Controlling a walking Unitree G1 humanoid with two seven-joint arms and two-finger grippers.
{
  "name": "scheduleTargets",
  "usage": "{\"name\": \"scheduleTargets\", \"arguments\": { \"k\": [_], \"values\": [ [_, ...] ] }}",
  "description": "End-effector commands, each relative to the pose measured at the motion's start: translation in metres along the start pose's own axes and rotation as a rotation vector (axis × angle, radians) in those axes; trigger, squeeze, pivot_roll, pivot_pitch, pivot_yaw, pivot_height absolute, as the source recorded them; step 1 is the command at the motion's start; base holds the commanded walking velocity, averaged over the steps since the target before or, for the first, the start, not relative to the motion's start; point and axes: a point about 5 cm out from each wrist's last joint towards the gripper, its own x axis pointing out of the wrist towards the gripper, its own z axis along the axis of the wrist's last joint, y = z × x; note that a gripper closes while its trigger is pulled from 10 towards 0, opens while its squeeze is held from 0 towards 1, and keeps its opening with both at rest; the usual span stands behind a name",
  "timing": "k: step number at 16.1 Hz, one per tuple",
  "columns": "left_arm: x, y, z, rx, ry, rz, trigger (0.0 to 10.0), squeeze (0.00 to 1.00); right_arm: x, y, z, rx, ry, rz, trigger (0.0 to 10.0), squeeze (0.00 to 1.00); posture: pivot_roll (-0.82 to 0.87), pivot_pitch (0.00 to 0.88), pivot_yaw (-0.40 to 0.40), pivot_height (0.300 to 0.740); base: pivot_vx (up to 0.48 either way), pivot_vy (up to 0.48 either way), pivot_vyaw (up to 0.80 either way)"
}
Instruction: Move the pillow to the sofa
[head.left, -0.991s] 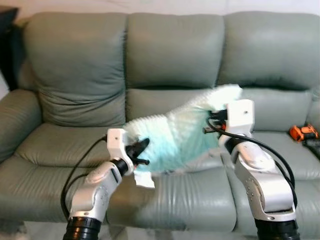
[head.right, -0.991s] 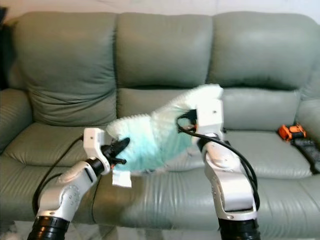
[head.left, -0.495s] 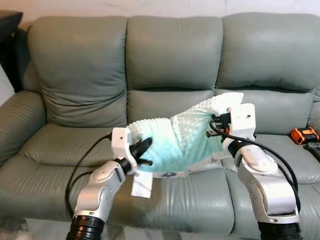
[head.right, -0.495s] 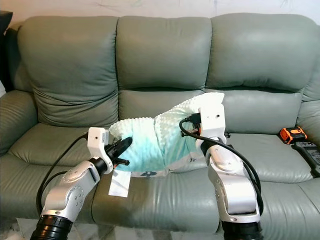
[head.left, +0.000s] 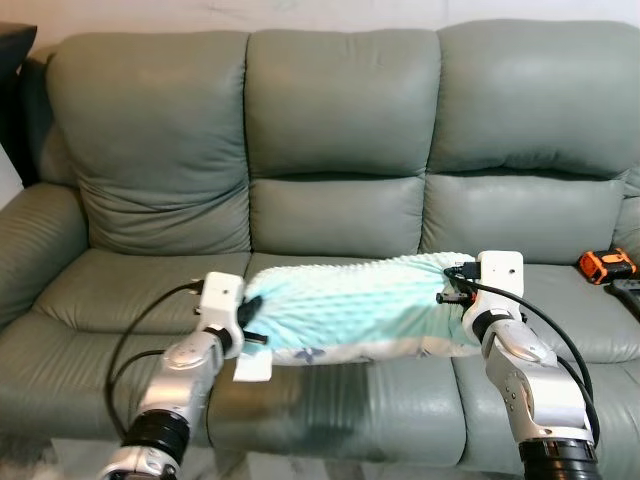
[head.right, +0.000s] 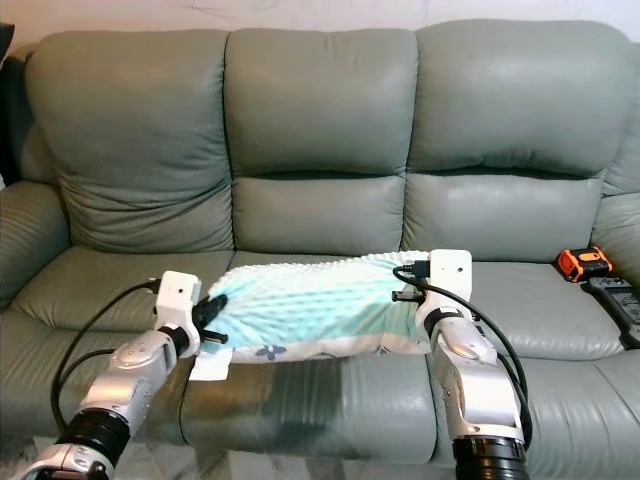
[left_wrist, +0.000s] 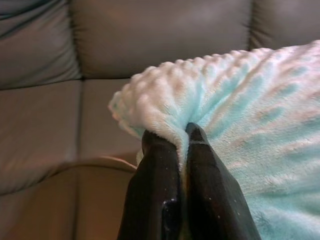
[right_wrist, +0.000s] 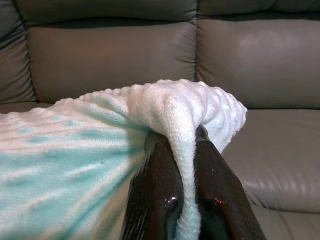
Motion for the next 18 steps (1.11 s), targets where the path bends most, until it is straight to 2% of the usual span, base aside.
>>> {"name": "scheduleTargets", "arguments": {
  "k": [1, 3, 5, 6, 7, 9, 11, 12, 14, 15, 18],
  "values": [
    [-0.005, 0.016, 0.001, 0.005, -0.019, 0.066, 10.0, 0.0, -0.003, 0.003, -0.002, -0.004, -0.015, -0.01, 10.0, 0.0, -0.13, 0.0, 0.048, 0.74, 0.0, 0.0, 0.0],
    [-0.011, 0.025, -0.009, -0.001, -0.008, 0.108, 10.0, 0.0, -0.01, 0.012, -0.016, 0.01, 0.003, 0.0, 10.0, 0.0, -0.12, 0.0, 0.049, 0.74, 0.0, 0.0, 0.0],
    [-0.013, 0.026, -0.016, -0.004, 0.0, 0.123, 10.0, 0.0, -0.015, 0.017, -0.024, 0.021, 0.005, 0.003, 10.0, 0.0, -0.12, 0.011, 0.051, 0.74, 0.0, 0.0, 0.0],
    [-0.011, 0.025, -0.017, 0.002, 0.005, 0.133, 10.0, 0.0, -0.017, 0.017, -0.03, 0.035, 0.019, -0.012, 10.0, 0.0, -0.11, 0.057, 0.051, 0.74, 0.0, 0.0, 0.0],
    [-0.009, 0.023, -0.016, 0.002, 0.003, 0.132, 10.0, 0.0, -0.021, 0.018, -0.033, 0.059, 0.034, -0.007, 10.0, 0.0, -0.11, 0.086, 0.053, 0.74, 0.0, 0.0, 0.0],
    [-0.003, 0.018, -0.014, -0.004, 0.005, 0.115, 10.0, 0.0, -0.023, 0.018, -0.035, 0.046, 0.032, -0.01, 10.0, 0.0, -0.12, 0.119, 0.056, 0.74, 0.0, 0.0, 0.0],
    [0.004, 0.003, -0.01, 0.008, -0.007, 0.054, 10.0, 0.0, -0.024, 0.017, -0.037, 0.056, 0.03, -0.019, 10.0, 0.0, -0.13, 0.153, 0.056, 0.74, 0.0, 0.0, 0.0],
    [0.009, -0.006, -0.006, -0.004, -0.028, 0.012, 10.0, 0.0, -0.023, 0.018, -0.038, 0.072, 0.022, -0.013, 10.0, 0.0, -0.14, 0.169, 0.055, 0.74, 0.0, 0.0, 0.0],
    [0.018, -0.006, 0.013, -0.068, -0.074, 0.067, 10.0, 0.0, -0.018, 0.019, -0.033, 0.114, -0.034, -0.016, 10.0, 0.0, -0.13, 0.195, 0.06, 0.74, 0.0, 0.0, 0.0],
    [0.023, -0.006, 0.027, -0.089, -0.115, 0.087, 10.0, 0.0, -0.014, 0.02, -0.027, 0.092, -0.084, -0.006, 10.0, 0.0, -0.13, 0.204, 0.061, 0.74, 0.0, 0.0, 0.0],
    [0.033, -0.021, 0.055, -0.07, -0.208, 0.047, 10.0, 0.0, -0.005, 0.02, -0.022, 0.057, -0.139, 0.012, 10.0, 0.0, -0.11, 0.224, 0.069, 0.74, 0.0, 0.0, 0.0]
  ]
}}
